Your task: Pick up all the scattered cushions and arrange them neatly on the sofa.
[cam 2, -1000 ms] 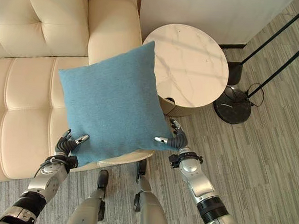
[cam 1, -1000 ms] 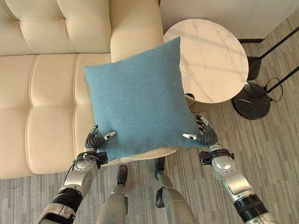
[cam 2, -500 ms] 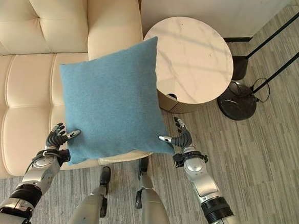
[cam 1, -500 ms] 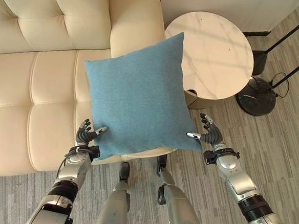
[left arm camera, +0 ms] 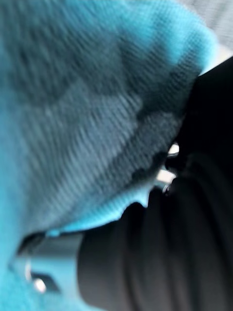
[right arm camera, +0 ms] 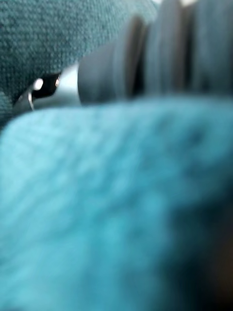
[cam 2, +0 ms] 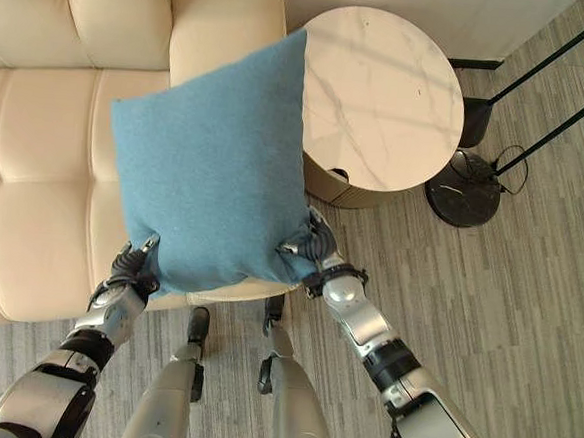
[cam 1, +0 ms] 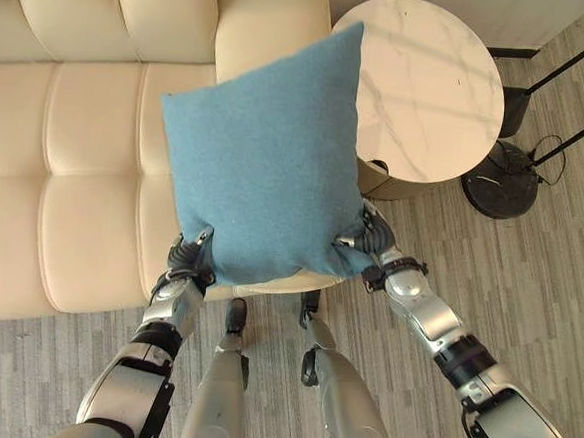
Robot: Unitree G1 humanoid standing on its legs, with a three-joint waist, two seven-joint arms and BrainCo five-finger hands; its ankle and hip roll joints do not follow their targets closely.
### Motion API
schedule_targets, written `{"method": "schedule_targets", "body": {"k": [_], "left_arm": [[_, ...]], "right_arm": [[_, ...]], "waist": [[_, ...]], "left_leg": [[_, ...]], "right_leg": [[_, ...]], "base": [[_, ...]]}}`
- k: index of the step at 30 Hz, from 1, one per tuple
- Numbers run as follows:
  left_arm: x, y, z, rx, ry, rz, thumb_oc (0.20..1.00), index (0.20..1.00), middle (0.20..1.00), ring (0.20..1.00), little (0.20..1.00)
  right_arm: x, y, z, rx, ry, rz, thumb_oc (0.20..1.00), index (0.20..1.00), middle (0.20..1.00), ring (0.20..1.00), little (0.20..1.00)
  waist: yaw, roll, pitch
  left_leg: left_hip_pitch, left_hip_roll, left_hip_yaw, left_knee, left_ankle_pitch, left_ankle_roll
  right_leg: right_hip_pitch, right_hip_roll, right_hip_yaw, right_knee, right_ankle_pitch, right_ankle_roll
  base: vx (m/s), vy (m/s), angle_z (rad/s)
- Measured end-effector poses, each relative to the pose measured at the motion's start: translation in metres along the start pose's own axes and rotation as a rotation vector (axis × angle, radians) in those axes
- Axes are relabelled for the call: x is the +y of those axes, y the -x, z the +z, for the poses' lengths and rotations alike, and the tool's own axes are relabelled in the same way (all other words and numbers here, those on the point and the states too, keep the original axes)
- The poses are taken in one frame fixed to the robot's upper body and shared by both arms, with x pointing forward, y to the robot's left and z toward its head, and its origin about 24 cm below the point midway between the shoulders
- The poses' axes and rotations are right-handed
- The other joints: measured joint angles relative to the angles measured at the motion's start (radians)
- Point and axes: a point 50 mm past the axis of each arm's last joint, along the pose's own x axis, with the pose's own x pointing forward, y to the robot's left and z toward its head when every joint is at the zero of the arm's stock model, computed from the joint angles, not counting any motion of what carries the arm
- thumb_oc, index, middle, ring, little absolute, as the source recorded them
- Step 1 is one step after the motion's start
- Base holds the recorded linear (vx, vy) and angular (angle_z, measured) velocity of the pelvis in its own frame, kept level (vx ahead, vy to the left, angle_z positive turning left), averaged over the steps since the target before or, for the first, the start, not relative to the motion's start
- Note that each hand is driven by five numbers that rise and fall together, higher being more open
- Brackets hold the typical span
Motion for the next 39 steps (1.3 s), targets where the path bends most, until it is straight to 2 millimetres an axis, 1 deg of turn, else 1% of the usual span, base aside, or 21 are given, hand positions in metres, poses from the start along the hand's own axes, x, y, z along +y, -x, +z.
{"method": "schedule_targets", "body": {"k": [1,2,3,4,5,6,8,10,11,12,13,14,15,16,18,29,30,33,35,36,39], "left_arm": [[-0.002,0.0,0.0,0.003,0.0,-0.007,1.0,1.0,1.0,1.0,1.0],[-0.003,0.0,0.0,0.011,-0.003,-0.019,0.677,0.677,0.677,0.677,0.677],[-0.002,0.0,0.0,0.014,-0.003,-0.025,0.529,0.529,0.529,0.529,0.529],[-0.003,0.0,0.001,0.012,0.001,-0.036,0.2,0.2,0.2,0.2,0.2],[-0.006,0.0,0.002,0.004,0.0,-0.053,0.2,0.2,0.2,0.2,0.2],[-0.009,0.001,0.002,0.002,-0.006,-0.067,0.2,0.2,0.2,0.2,0.2],[-0.013,0.003,0.0,0.009,0.017,-0.096,0.2,0.2,0.2,0.2,0.2],[-0.013,0.003,0.002,0.009,0.047,-0.103,0.2,0.2,0.2,0.2,0.2],[-0.012,0.004,0.0,0.011,0.068,-0.11,0.2,0.2,0.2,0.2,0.2],[-0.013,0.008,-0.002,0.016,0.107,-0.14,0.2,0.2,0.2,0.2,0.2],[-0.014,0.01,-0.004,0.019,0.127,-0.156,0.2,0.2,0.2,0.2,0.2],[-0.015,0.011,-0.007,0.027,0.125,-0.173,0.2,0.2,0.2,0.2,0.2],[-0.018,0.014,-0.008,0.028,0.137,-0.192,0.2,0.2,0.2,0.2,0.2],[-0.02,0.017,-0.009,0.031,0.152,-0.212,0.2,0.2,0.2,0.2,0.2],[-0.021,0.019,-0.013,0.035,0.155,-0.235,0.2,0.2,0.2,0.2,0.2],[-0.03,0.038,-0.027,0.062,0.197,-0.319,0.2,0.2,0.2,0.2,0.2],[-0.031,0.04,-0.026,0.058,0.2,-0.331,0.2,0.2,0.2,0.2,0.2],[-0.03,0.053,-0.025,0.036,0.187,-0.38,0.2,0.2,0.2,0.2,0.2],[-0.028,0.06,-0.025,0.007,0.137,-0.404,0.2,0.2,0.2,0.2,0.2],[-0.029,0.063,-0.024,-0.005,0.122,-0.414,0.2,0.2,0.2,0.2,0.2],[-0.028,0.075,-0.021,-0.05,0.074,-0.451,0.2,0.2,0.2,0.2,0.2]], "right_arm": [[0.0,-0.003,0.005,-0.016,0.007,0.001,1.0,1.0,1.0,1.0,1.0],[-0.001,-0.005,0.011,-0.033,0.006,0.001,1.0,1.0,1.0,1.0,1.0],[-0.001,-0.006,0.013,-0.04,0.003,0.001,1.0,1.0,1.0,1.0,1.0],[-0.002,-0.007,0.016,-0.046,-0.002,0.001,1.0,1.0,1.0,1.0,1.0],[-0.002,-0.008,0.017,-0.051,-0.009,-0.003,1.0,1.0,1.0,1.0,1.0],[-0.003,-0.007,0.015,-0.044,-0.015,-0.008,1.0,1.0,1.0,1.0,1.0],[-0.008,-0.005,0.012,-0.035,-0.036,-0.03,1.0,1.0,1.0,1.0,1.0],[-0.008,-0.004,0.012,-0.04,-0.044,-0.026,1.0,1.0,1.0,1.0,1.0],[-0.008,-0.001,0.012,-0.045,-0.055,-0.026,0.859,0.859,0.859,0.859,0.859],[-0.011,0.005,0.008,-0.043,-0.083,-0.038,0.642,0.642,0.642,0.642,0.642],[-0.012,0.008,0.005,-0.037,-0.093,-0.045,0.489,0.489,0.489,0.489,0.489],[-0.013,0.01,0.001,-0.025,-0.101,-0.052,0.322,0.322,0.322,0.322,0.322],[-0.015,0.013,-0.001,-0.022,-0.116,-0.064,0.2,0.2,0.2,0.2,0.2],[-0.017,0.014,-0.002,-0.021,-0.125,-0.075,0.2,0.2,0.2,0.2,0.2],[-0.023,0.015,-0.003,-0.023,-0.135,-0.1,0.2,0.2,0.2,0.2,0.2],[-0.028,0.015,0.001,-0.058,-0.209,-0.137,0.2,0.2,0.2,0.2,0.2],[-0.029,0.018,0.003,-0.07,-0.212,-0.135,0.2,0.2,0.2,0.2,0.2],[-0.032,0.028,0.004,-0.088,-0.221,-0.141,0.2,0.2,0.2,0.2,0.2],[-0.037,0.036,0.001,-0.093,-0.232,-0.157,0.2,0.2,0.2,0.2,0.2],[-0.039,0.04,0.0,-0.093,-0.233,-0.162,0.2,0.2,0.2,0.2,0.2],[-0.044,0.058,-0.012,-0.07,-0.243,-0.17,0.2,0.2,0.2,0.2,0.2]], "waist": [[-0.001,-0.004,0.002],[0.001,-0.008,0.004],[0.0,-0.008,0.005],[0.004,-0.004,0.009],[0.007,-0.001,0.014],[0.006,-0.008,0.014],[0.009,-0.009,0.017],[0.009,-0.011,0.019],[0.009,-0.012,0.019],[0.009,-0.01,0.022],[0.008,-0.011,0.023],[0.009,-0.011,0.023],[0.009,-0.01,0.023],[0.01,-0.01,0.023],[0.01,-0.01,0.024],[0.03,-0.007,0.026],[0.033,-0.005,0.027],[0.032,-0.003,0.027],[0.032,0.0,0.026],[0.031,0.004,0.023],[0.027,0.022,0.008]], "left_leg": [[-0.008,-0.002,-0.001,0.011,-0.007,-0.004],[-0.011,0.0,0.0,0.018,-0.009,-0.002],[-0.011,0.004,0.001,0.017,-0.007,0.0],[-0.012,0.019,0.001,0.013,-0.002,0.009],[-0.016,0.028,-0.001,0.008,-0.002,0.011],[-0.016,0.017,-0.004,0.008,-0.002,0.008],[-0.021,0.004,-0.018,0.008,-0.003,-0.001],[-0.026,0.005,-0.017,0.008,-0.003,-0.002],[-0.026,0.004,-0.013,0.009,-0.002,-0.002],[-0.026,-0.001,-0.012,0.012,0.001,0.005],[-0.025,-0.006,-0.013,0.012,0.0,0.007],[-0.022,-0.011,-0.016,0.014,-0.002,0.009],[-0.022,-0.015,-0.019,0.014,-0.003,0.01],[-0.022,-0.019,-0.021,0.014,-0.003,0.011],[-0.018,-0.025,-0.022,0.015,-0.005,0.015],[0.015,-0.025,-0.023,0.016,-0.009,0.019],[0.019,-0.025,-0.024,0.015,-0.007,0.019],[0.049,-0.026,-0.021,0.007,-0.007,0.02],[0.084,-0.028,-0.02,-0.013,-0.007,0.021],[0.095,-0.028,-0.02,-0.02,-0.003,0.024],[0.135,-0.03,-0.017,-0.04,-0.001,0.029]], "right_leg": [[-0.002,-0.001,0.0,0.0,-0.001,0.0],[-0.002,-0.002,0.0,-0.002,-0.01,0.01],[-0.002,-0.001,-0.001,-0.002,-0.026,0.029],[-0.004,0.004,-0.011,0.004,-0.05,0.057],[-0.023,0.009,-0.021,0.051,-0.066,0.049],[-0.029,0.001,-0.029,0.068,-0.074,0.047],[-0.03,-0.002,-0.017,0.066,-0.04,0.02],[-0.03,0.0,-0.008,0.056,-0.04,0.02],[-0.029,-0.001,-0.003,0.054,-0.04,0.02],[-0.026,-0.006,-0.001,0.054,-0.033,0.023],[-0.023,-0.01,0.001,0.054,-0.015,0.032],[-0.018,-0.014,0.002,0.053,-0.008,0.022],[-0.017,-0.016,0.002,0.054,-0.001,0.012],[-0.016,-0.017,0.002,0.054,0.01,-0.001],[-0.009,-0.021,0.014,0.054,0.018,-0.005],[0.024,-0.025,0.022,0.054,0.01,0.007],[0.031,-0.026,0.021,0.05,0.001,0.018],[0.055,-0.027,0.022,0.048,0.012,0.003],[0.082,-0.029,0.022,0.045,-0.018,0.011],[0.091,-0.03,0.022,0.045,-0.03,0.002],[0.12,-0.032,0.022,0.045,-0.039,0.008]], "base": [[0.0,0.0,0.0],[0.0,0.0,0.0],[-0.01,-0.005,-0.11],[-0.01,-0.001,-0.09],[-0.01,0.004,0.08],[0.0,0.003,0.29],[0.0,0.005,0.29],[0.01,0.001,-0.01],[0.0,0.0,0.0],[0.01,0.006,0.04],[0.0,0.005,0.13],[0.0,0.001,0.14],[0.0,-0.004,0.12],[0.01,-0.007,0.08],[0.0,-0.007,0.05],[0.0,0.0,0.0],[0.0,0.0,0.0],[0.03,0.042,-0.02],[0.05,0.061,0.0],[0.03,0.073,-0.02],[0.02,0.101,-0.03]]}}
